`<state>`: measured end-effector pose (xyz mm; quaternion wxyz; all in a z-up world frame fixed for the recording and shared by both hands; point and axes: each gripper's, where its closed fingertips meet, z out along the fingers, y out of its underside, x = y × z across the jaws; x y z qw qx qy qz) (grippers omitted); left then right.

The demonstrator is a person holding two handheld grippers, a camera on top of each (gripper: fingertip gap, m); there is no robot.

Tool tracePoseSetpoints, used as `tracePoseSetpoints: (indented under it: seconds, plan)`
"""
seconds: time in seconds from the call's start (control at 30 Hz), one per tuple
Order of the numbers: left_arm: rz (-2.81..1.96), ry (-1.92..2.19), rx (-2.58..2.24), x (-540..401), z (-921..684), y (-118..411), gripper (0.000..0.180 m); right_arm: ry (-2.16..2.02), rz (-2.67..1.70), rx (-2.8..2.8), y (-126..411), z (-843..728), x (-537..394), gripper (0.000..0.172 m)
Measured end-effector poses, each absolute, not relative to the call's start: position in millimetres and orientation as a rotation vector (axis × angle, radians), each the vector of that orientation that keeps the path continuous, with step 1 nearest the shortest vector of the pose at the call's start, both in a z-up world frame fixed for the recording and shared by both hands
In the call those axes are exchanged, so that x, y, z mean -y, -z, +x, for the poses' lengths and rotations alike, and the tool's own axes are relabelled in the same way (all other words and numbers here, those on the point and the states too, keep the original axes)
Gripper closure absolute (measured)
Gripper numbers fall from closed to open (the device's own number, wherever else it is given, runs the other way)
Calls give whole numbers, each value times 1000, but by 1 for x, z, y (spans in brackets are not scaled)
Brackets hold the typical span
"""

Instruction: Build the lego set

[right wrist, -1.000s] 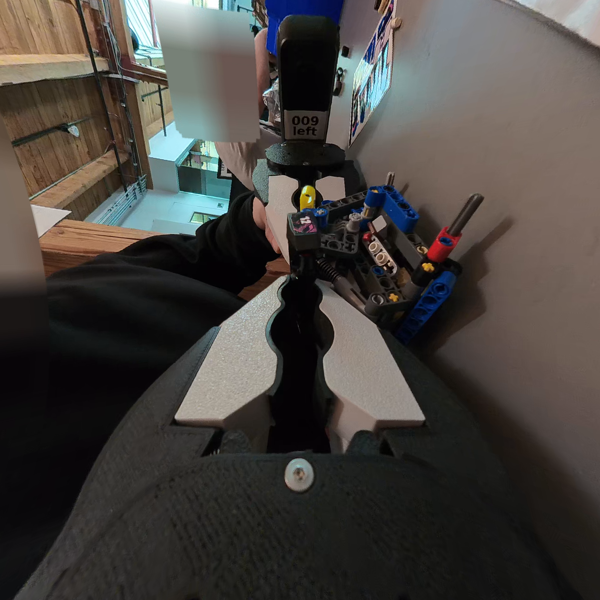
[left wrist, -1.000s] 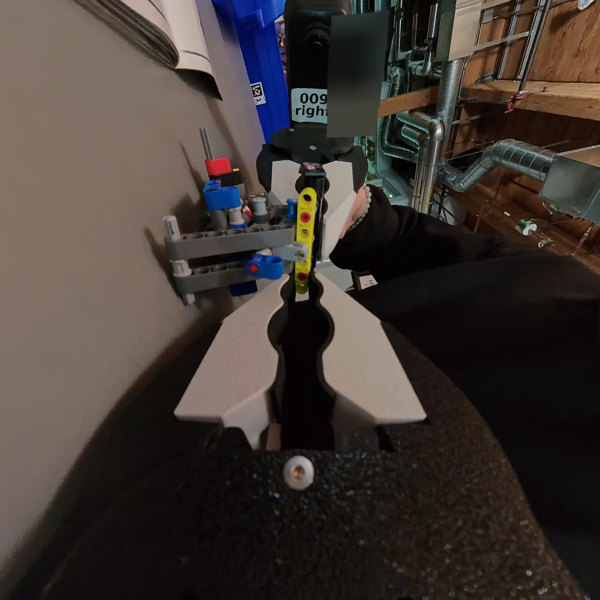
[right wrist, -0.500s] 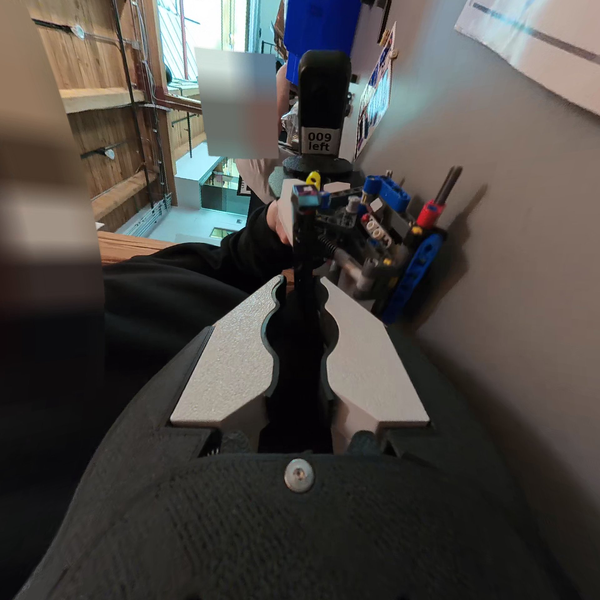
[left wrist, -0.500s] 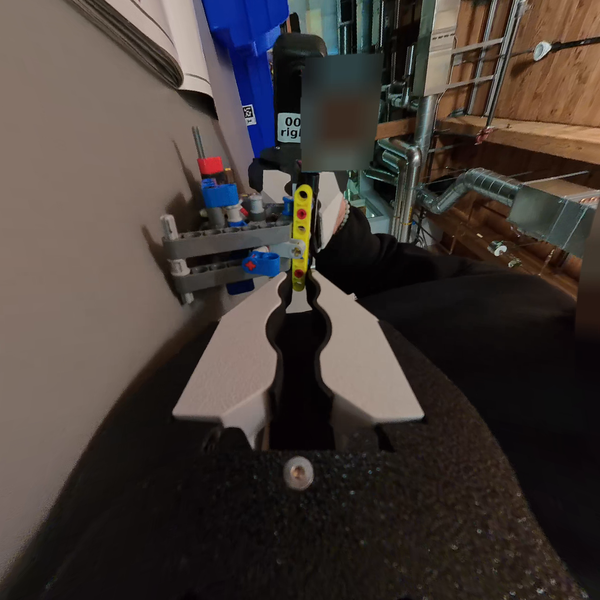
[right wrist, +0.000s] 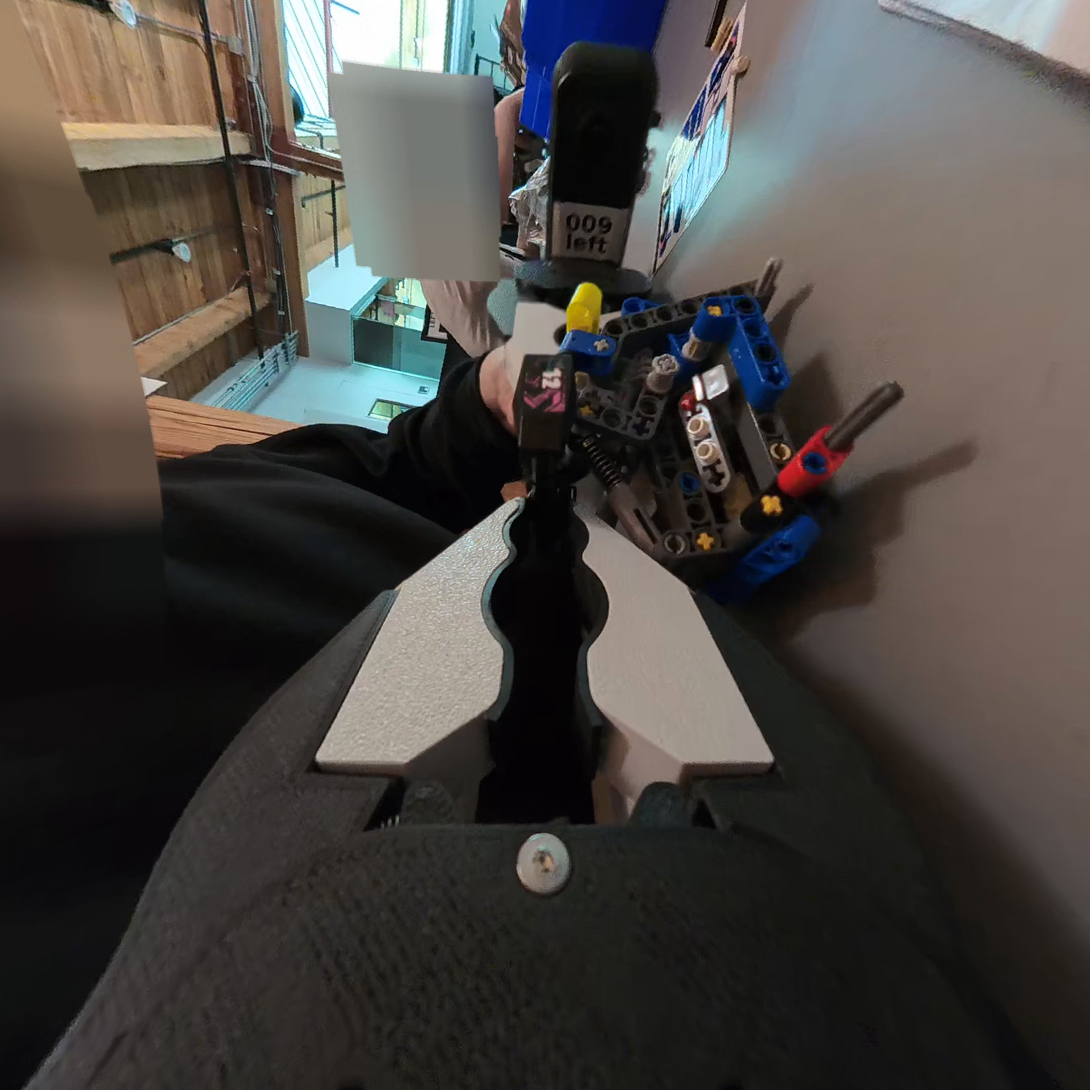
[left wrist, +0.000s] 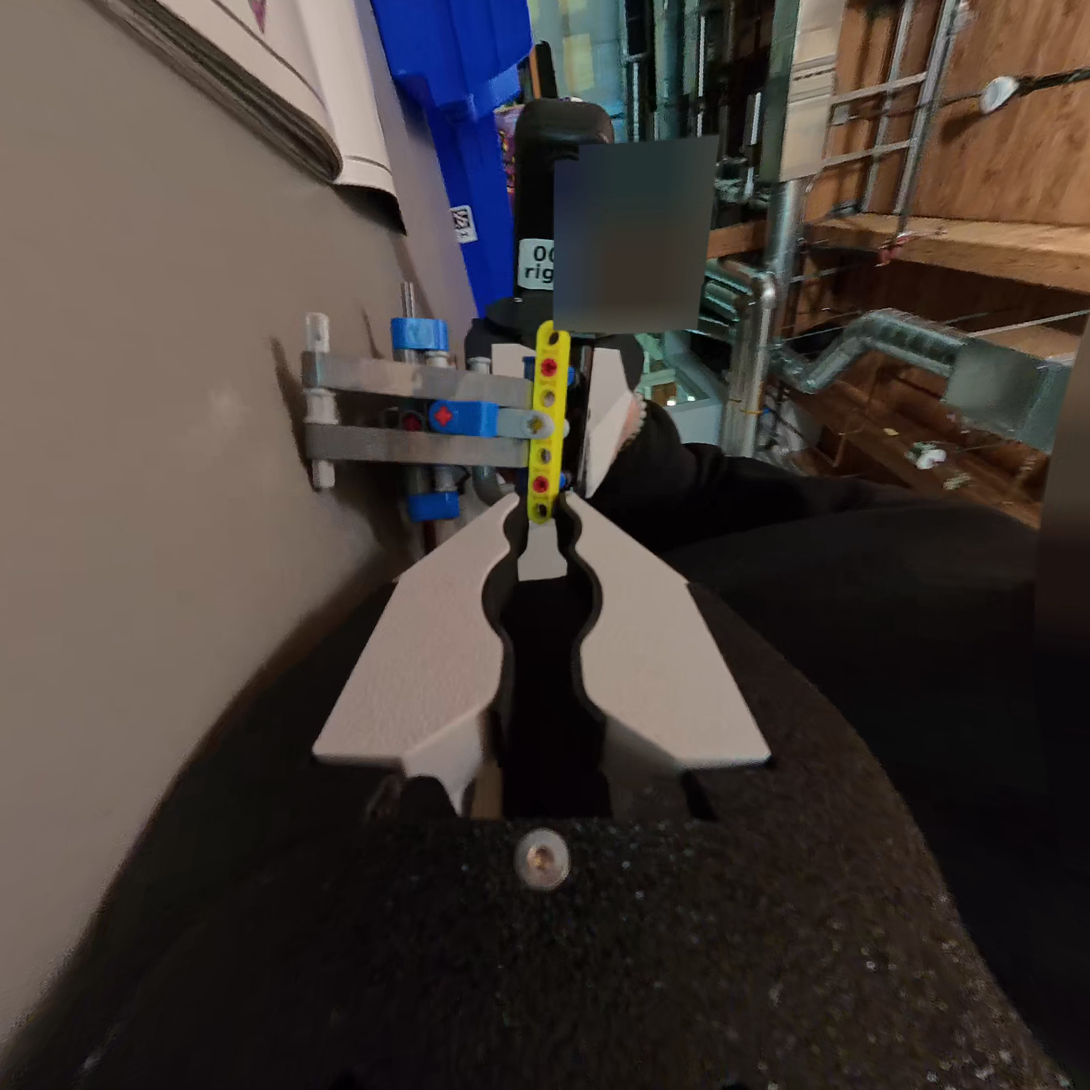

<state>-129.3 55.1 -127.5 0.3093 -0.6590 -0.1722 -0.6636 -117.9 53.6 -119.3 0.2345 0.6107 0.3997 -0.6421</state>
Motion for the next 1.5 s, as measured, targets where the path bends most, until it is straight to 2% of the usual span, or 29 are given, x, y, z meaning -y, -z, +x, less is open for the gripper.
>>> tracePoseSetpoints:
  seconds: [0.4,0.5,0.67,0.73,0.77,1.2,1.5]
  plan:
    - [-1804,1883,365,-43,-119,127,174,1743,1644,-1078,120,-110,-46,162]
    - [-1770,1957,354,-41,-118,120,163,1729,1617,-1107,119,-106,-45,163]
    - [-1773,1971,360,-42,-117,120,162,1718,1588,-1114,119,-104,-44,163]
    - [-1766,1949,397,-46,-119,121,165,1721,1588,-1121,119,-105,-45,162]
    - [-1776,1908,413,-48,-120,124,174,1729,1585,-1114,118,-106,-46,163]
    - [-1840,1905,347,-41,-110,128,175,1704,1588,-1134,123,-110,-54,163]
    - [-1767,1871,360,-48,-114,122,175,1784,1502,-906,117,-114,-61,163]
